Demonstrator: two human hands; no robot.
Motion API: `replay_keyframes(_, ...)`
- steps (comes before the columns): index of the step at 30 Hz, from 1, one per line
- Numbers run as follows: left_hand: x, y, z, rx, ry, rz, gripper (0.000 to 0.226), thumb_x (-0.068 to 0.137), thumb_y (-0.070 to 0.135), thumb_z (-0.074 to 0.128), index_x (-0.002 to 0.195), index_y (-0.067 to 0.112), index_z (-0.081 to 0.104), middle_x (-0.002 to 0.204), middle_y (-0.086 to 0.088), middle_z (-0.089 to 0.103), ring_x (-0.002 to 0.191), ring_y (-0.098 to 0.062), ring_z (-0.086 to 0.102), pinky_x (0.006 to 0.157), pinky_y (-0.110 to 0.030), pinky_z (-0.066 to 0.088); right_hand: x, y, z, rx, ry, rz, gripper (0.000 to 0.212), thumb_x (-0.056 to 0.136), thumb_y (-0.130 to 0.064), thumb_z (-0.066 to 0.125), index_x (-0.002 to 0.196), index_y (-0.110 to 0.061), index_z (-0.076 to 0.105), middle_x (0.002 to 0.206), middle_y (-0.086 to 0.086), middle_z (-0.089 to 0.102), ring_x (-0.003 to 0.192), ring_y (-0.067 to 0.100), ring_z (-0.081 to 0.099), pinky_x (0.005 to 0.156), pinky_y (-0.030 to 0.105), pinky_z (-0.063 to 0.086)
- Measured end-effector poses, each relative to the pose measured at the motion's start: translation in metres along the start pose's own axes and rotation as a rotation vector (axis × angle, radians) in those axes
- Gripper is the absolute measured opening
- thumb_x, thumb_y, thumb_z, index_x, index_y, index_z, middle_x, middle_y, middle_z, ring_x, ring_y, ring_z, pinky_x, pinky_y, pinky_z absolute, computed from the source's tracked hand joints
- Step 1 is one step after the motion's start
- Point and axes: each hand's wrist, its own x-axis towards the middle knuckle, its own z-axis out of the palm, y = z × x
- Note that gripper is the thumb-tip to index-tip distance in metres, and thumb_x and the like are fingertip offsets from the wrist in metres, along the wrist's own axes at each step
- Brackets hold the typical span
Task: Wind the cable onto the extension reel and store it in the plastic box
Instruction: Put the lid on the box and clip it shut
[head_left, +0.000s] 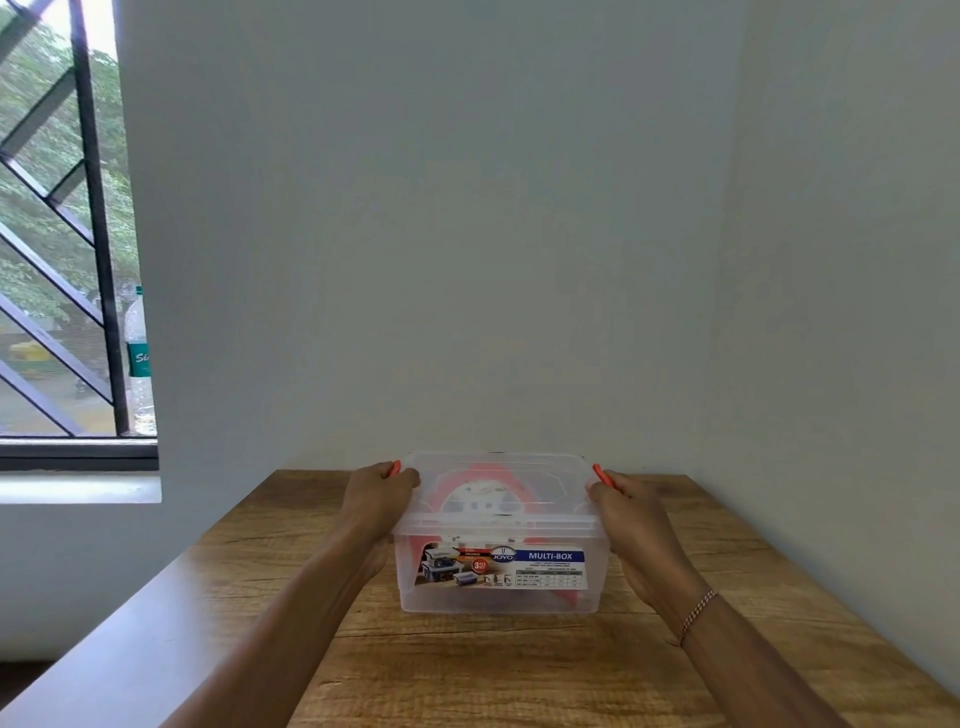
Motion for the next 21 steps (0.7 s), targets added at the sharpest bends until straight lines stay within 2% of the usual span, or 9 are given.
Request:
replay_keyframes(1,-0.003,0.002,0.001,0.006,-0.010,-0.008,0.002,0.090,0.014,0.063,0.088,0.014,0.064,0.080,-0.003,0.066,0.068,-0.021,0.065,0.047,-0.027,0.053,0.000,0.001,0.000,0.002,0.019,-0.007,0.016,0.094,-0.029,0.052,0.090,-0.025,0.067,0.081,-0.009,0.071,0.074,0.015,0.069,0.075,0.047,0.059)
replay_keyframes(2,-0.005,0.003,0.000,0.020,-0.037,-0.023,0.015,0.089,0.020,0.066,0.100,0.012,0.063,0.085,-0.004,0.066,0.071,-0.023,0.067,0.048,-0.029,0.054,0.000,0.002,0.001,-0.024,0.048,-0.019,0.017,0.094,-0.035,0.052,0.102,-0.026,0.065,0.094,-0.006,0.070,0.083,0.016,0.068,0.078,0.047,0.058)
replay_keyframes(5,-0.008,0.004,-0.007,0.142,-0.165,-0.032,0.073,0.072,0.047,0.080,0.127,0.016,0.043,0.101,0.003,0.059,0.077,-0.027,0.069,0.048,-0.036,0.058,-0.006,0.006,-0.001,-0.311,0.113,-0.214,0.055,0.085,-0.063,0.050,0.130,-0.032,0.047,0.134,-0.001,0.053,0.112,0.018,0.055,0.090,0.040,0.051)
replay_keyframes(8,-0.008,0.001,-0.021,0.277,-0.361,0.062,0.094,0.042,0.054,0.093,0.114,0.038,0.035,0.104,0.011,0.053,0.080,-0.024,0.070,0.051,-0.035,0.059,-0.021,0.005,0.004,-0.671,0.008,-0.405,0.082,0.060,-0.093,0.043,0.126,-0.045,0.049,0.151,-0.007,0.029,0.136,0.017,0.030,0.100,0.041,0.036)
replay_keyframes(11,-0.008,-0.003,-0.026,0.451,-0.458,0.196,0.098,0.036,0.045,0.097,0.114,0.045,0.038,0.111,0.013,0.056,0.098,-0.017,0.061,0.064,-0.030,0.060,-0.024,0.011,0.001,-0.868,-0.067,-0.480,0.096,0.046,-0.099,0.041,0.127,-0.049,0.049,0.155,-0.009,0.022,0.141,0.018,0.019,0.106,0.047,0.033)
replay_keyframes(15,-0.004,-0.012,-0.008,0.635,-0.372,0.352,0.106,0.044,0.057,0.090,0.135,0.033,0.041,0.128,0.008,0.055,0.117,-0.018,0.054,0.092,-0.041,0.054,-0.005,0.019,-0.019,-1.006,-0.081,-0.556,0.089,0.060,-0.095,0.034,0.136,-0.049,0.039,0.151,-0.008,0.034,0.140,0.014,0.023,0.103,0.041,0.037)
replay_keyframes(17,-0.002,-0.017,0.012,0.823,-0.265,0.440,0.109,0.056,0.059,0.084,0.146,0.025,0.033,0.148,-0.003,0.037,0.132,-0.025,0.041,0.106,-0.047,0.042,0.010,0.022,-0.029,-1.051,-0.074,-0.561,0.087,0.063,-0.095,0.032,0.137,-0.048,0.037,0.149,-0.006,0.037,0.140,0.015,0.025,0.106,0.041,0.034)
replay_keyframes(19,0.001,-0.022,0.034,0.915,-0.212,0.526,0.102,0.066,0.058,0.079,0.148,0.020,0.031,0.158,-0.007,0.018,0.137,-0.027,0.035,0.109,-0.042,0.036,0.026,0.027,-0.041,-1.064,-0.088,-0.556,0.086,0.065,-0.093,0.032,0.137,-0.046,0.039,0.150,-0.003,0.037,0.142,0.018,0.020,0.113,0.043,0.025)
replay_keyframes(21,0.008,-0.024,0.054,0.909,-0.232,0.567,0.099,0.069,0.059,0.076,0.148,0.018,0.032,0.161,-0.008,0.009,0.140,-0.028,0.034,0.110,-0.041,0.034,0.043,0.032,-0.054,-1.060,-0.101,-0.547,0.086,0.066,-0.092,0.033,0.137,-0.044,0.040,0.150,-0.002,0.036,0.144,0.019,0.015,0.117,0.044,0.016)
